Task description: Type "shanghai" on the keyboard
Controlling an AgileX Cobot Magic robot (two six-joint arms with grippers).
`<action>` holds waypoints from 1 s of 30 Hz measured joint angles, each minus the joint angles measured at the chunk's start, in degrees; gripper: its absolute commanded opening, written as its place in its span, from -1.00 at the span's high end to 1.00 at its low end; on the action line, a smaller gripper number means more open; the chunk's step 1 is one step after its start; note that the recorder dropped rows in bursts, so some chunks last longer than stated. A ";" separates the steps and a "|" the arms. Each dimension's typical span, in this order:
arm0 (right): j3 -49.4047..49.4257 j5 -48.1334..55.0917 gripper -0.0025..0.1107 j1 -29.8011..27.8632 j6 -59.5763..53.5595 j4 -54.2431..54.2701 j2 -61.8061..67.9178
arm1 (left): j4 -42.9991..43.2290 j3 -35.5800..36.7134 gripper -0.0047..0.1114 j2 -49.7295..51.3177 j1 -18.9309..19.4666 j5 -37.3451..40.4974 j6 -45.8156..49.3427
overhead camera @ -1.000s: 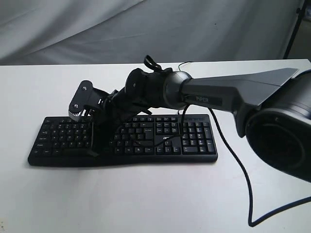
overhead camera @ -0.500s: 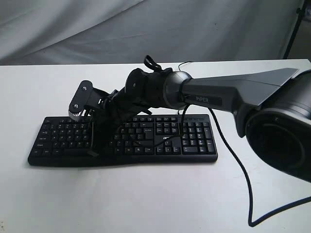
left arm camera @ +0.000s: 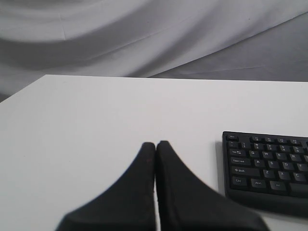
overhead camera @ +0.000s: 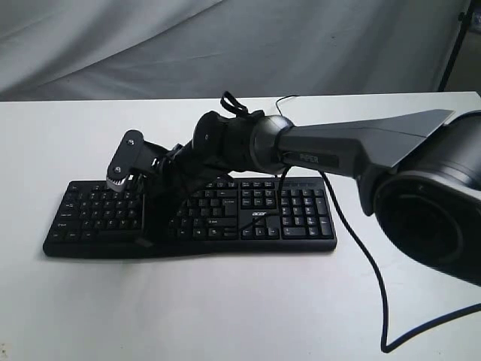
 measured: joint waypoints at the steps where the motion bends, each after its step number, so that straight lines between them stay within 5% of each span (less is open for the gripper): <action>1: 0.00 0.00 0.96 0.00 0.00 0.00 0.00 | 0.00 0.00 0.91 0.00 0.00 0.00 0.00; 30: 0.00 0.00 0.96 0.85 -0.09 0.11 -3.33 | 0.00 0.00 0.91 0.00 0.00 0.00 0.00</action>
